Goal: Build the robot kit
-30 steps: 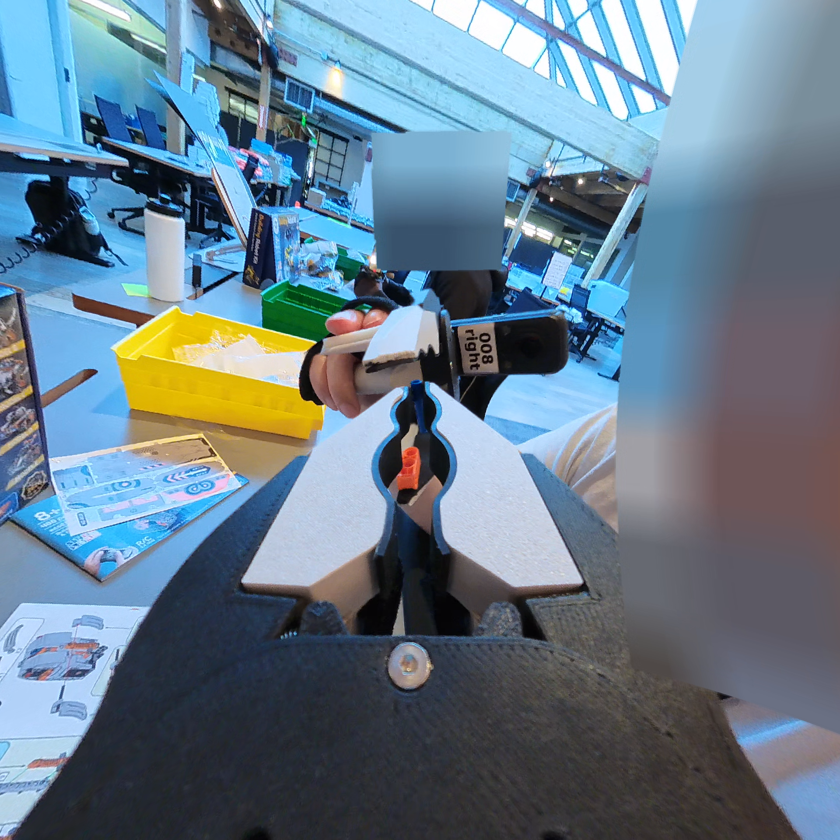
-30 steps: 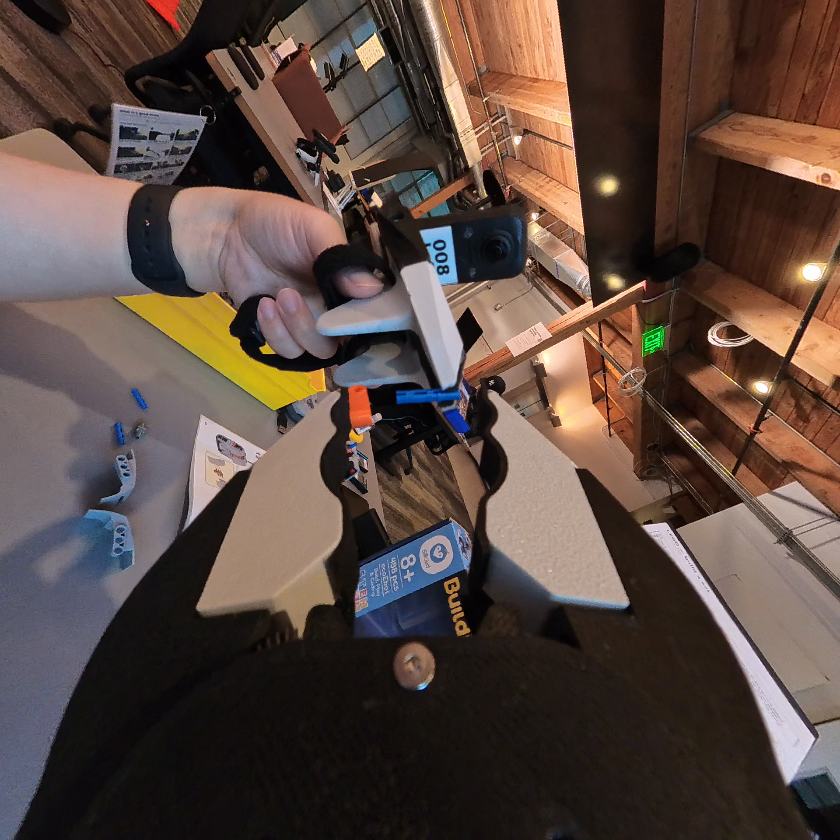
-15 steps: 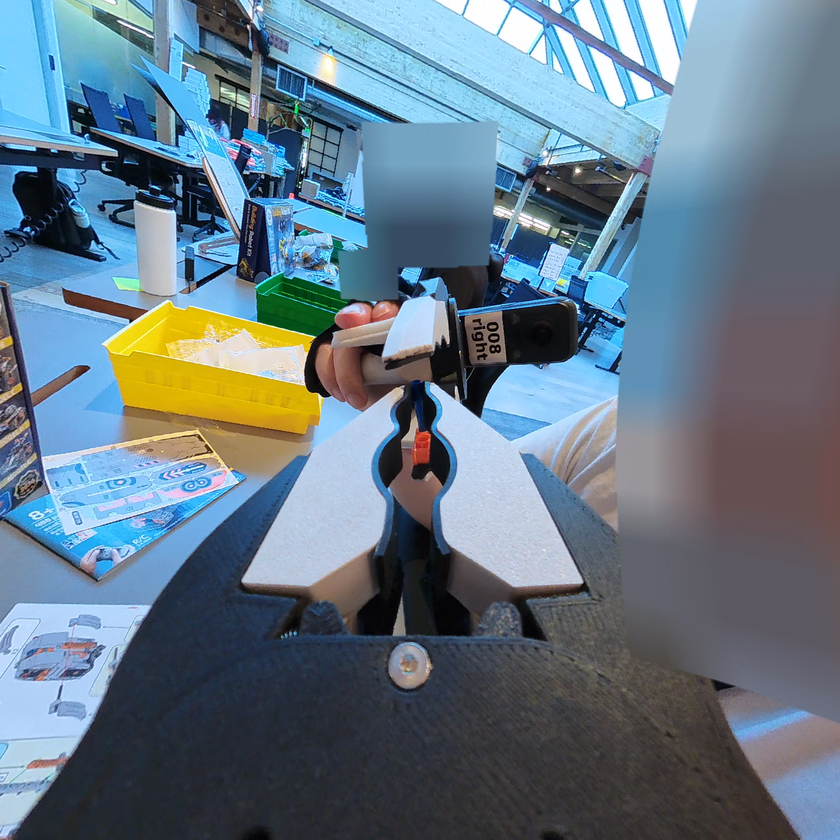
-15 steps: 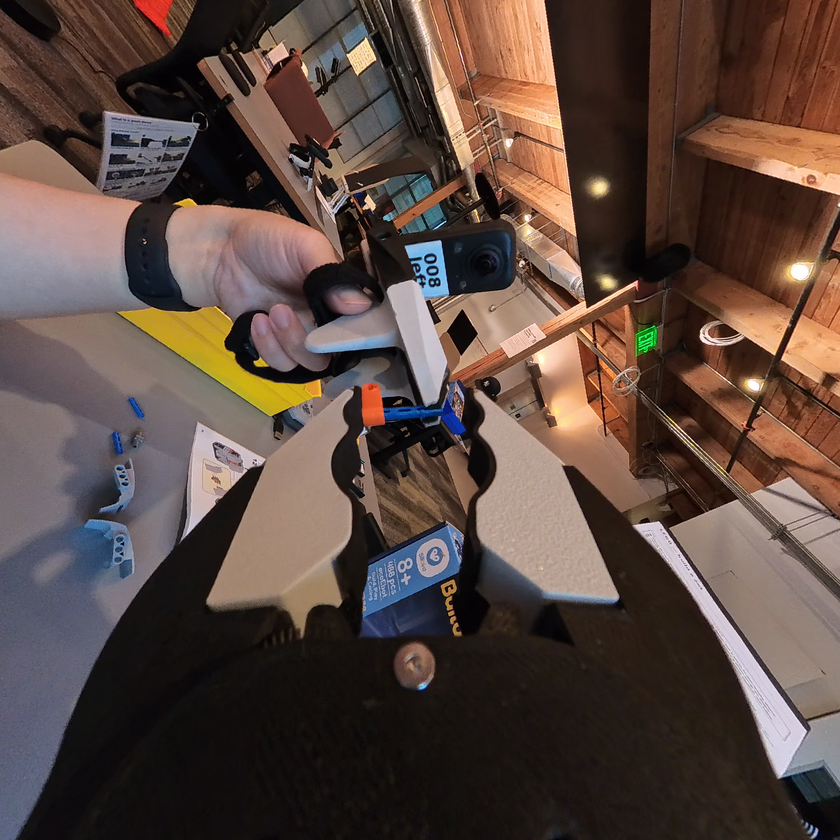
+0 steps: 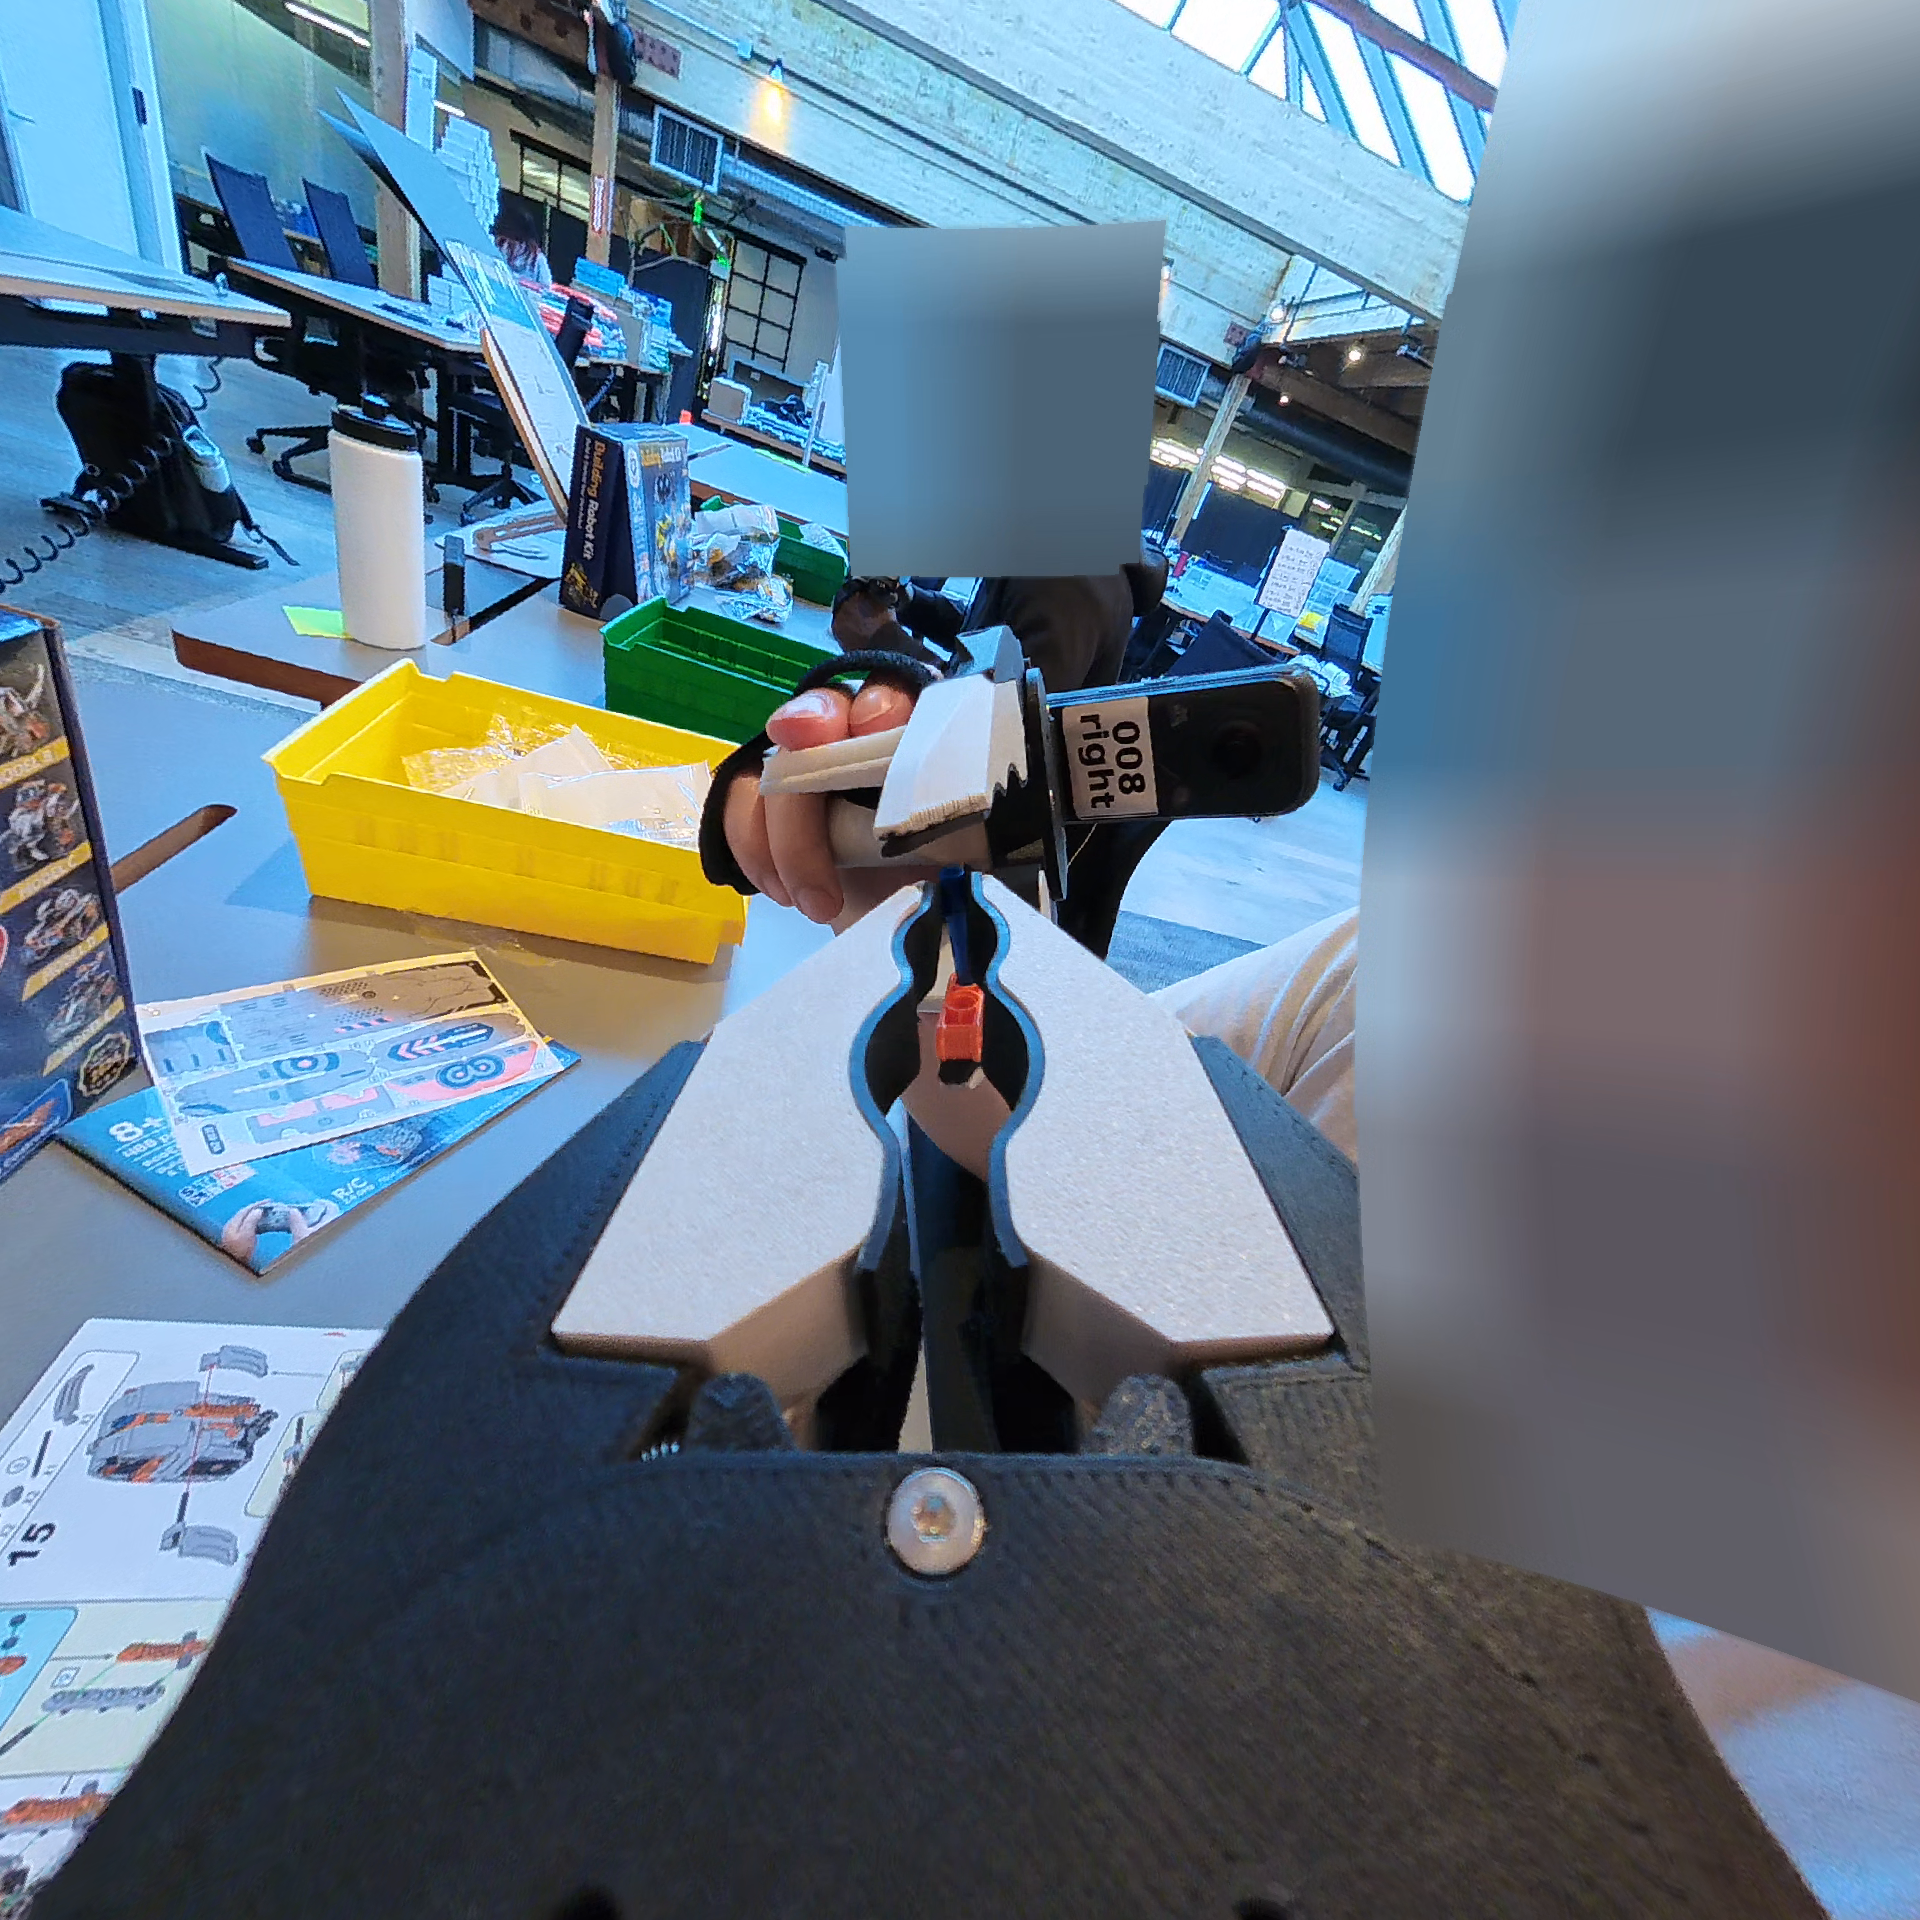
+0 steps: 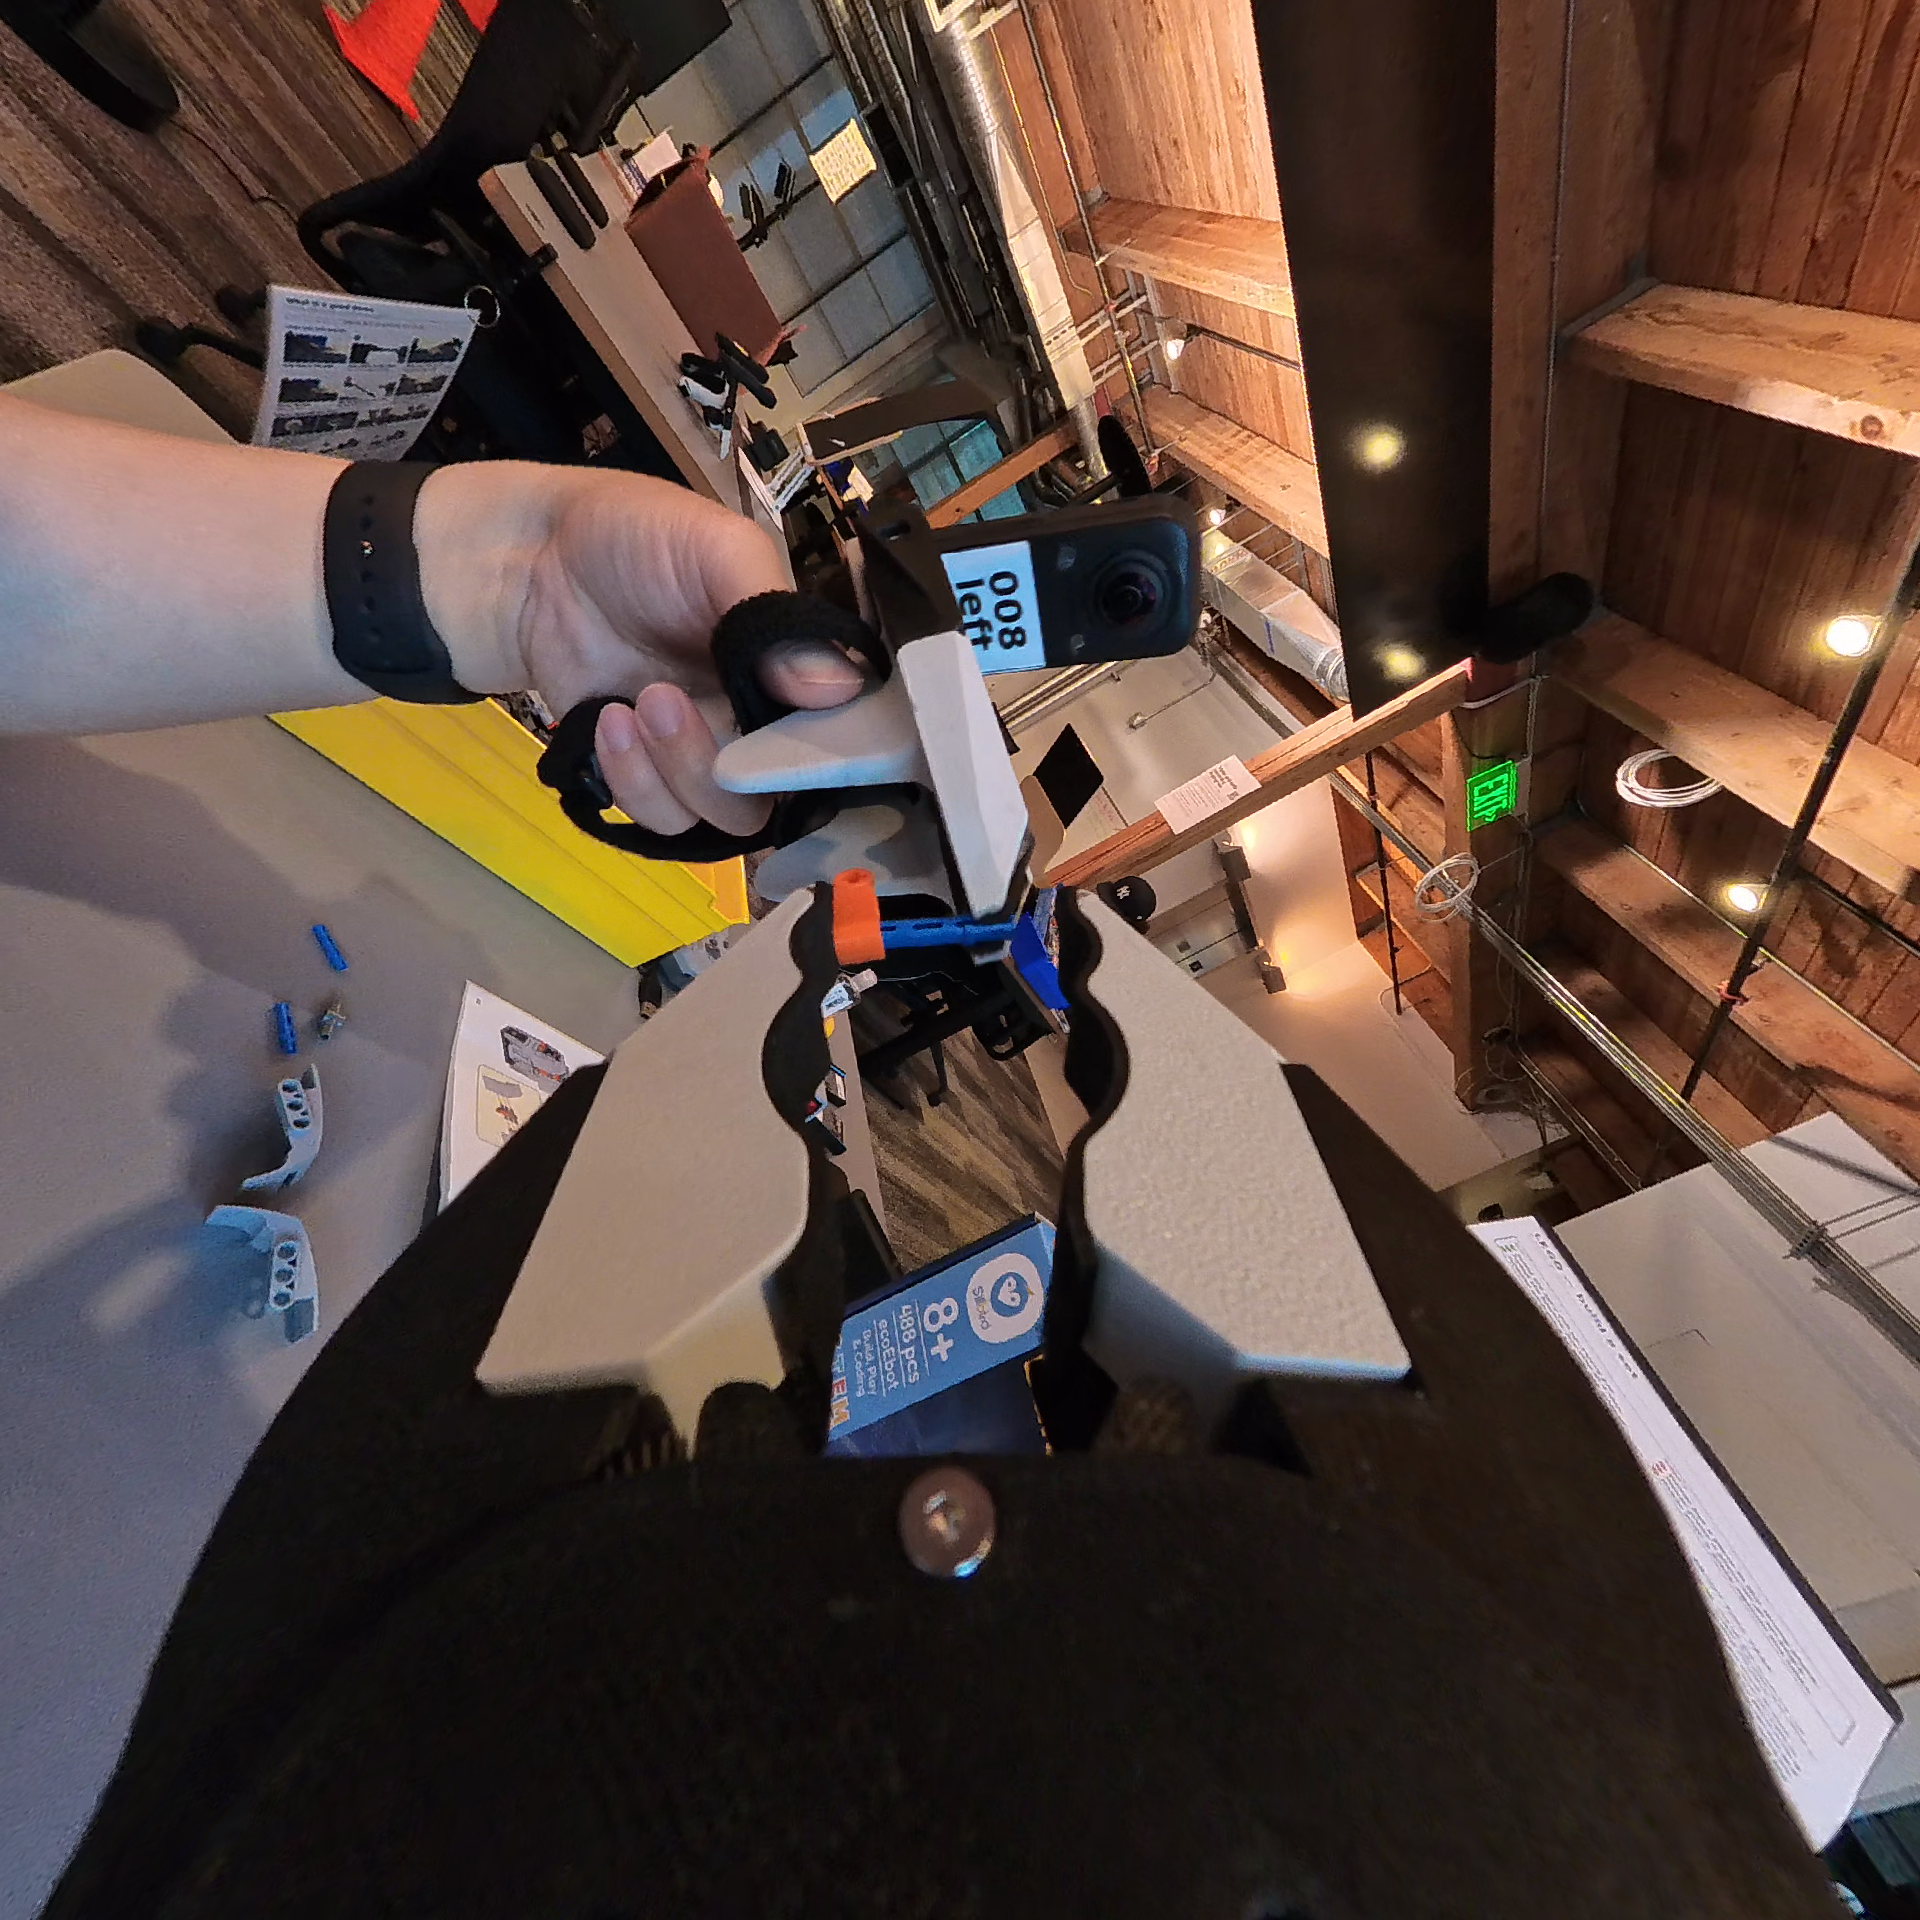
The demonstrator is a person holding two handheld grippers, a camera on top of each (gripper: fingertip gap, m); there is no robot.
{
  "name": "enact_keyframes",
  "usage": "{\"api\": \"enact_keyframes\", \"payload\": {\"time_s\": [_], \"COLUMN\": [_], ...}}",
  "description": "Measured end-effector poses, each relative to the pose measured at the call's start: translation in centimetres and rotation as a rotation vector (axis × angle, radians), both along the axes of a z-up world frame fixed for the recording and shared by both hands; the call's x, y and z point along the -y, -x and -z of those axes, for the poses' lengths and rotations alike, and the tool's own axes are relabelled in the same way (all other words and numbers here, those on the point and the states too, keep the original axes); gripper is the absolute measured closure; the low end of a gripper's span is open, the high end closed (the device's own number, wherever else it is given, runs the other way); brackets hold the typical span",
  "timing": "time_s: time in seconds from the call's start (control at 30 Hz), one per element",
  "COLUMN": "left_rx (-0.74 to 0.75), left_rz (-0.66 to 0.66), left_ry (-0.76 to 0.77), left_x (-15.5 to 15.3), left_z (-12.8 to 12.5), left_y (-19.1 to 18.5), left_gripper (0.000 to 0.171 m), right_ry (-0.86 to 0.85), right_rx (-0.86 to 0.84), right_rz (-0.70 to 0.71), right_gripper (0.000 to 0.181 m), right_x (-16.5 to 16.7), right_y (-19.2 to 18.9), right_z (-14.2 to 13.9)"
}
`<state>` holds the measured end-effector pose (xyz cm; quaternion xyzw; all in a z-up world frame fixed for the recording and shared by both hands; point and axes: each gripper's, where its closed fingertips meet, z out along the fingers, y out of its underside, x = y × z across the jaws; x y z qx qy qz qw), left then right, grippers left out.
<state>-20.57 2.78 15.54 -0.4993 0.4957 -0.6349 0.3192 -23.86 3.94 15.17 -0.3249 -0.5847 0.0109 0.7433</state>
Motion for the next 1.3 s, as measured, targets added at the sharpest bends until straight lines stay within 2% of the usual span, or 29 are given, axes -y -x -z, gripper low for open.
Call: {"api": "enact_keyframes", "payload": {"time_s": [0.03,1.3], "left_rx": [-0.003,0.006], "left_rz": [-0.003,-0.017], "left_ry": [-0.002,-0.015], "left_x": [-0.01,0.11], "left_z": [0.02,-0.37], "left_y": [0.03,0.49], "left_gripper": [0.169,0.169], "right_ry": [0.0,-0.069], "right_rx": [0.001,0.011], "right_rz": [0.001,0.028], "right_gripper": [0.14,0.149], "right_x": [-0.02,0.31], "right_y": [0.04,0.39], "right_z": [0.03,-0.03]}}
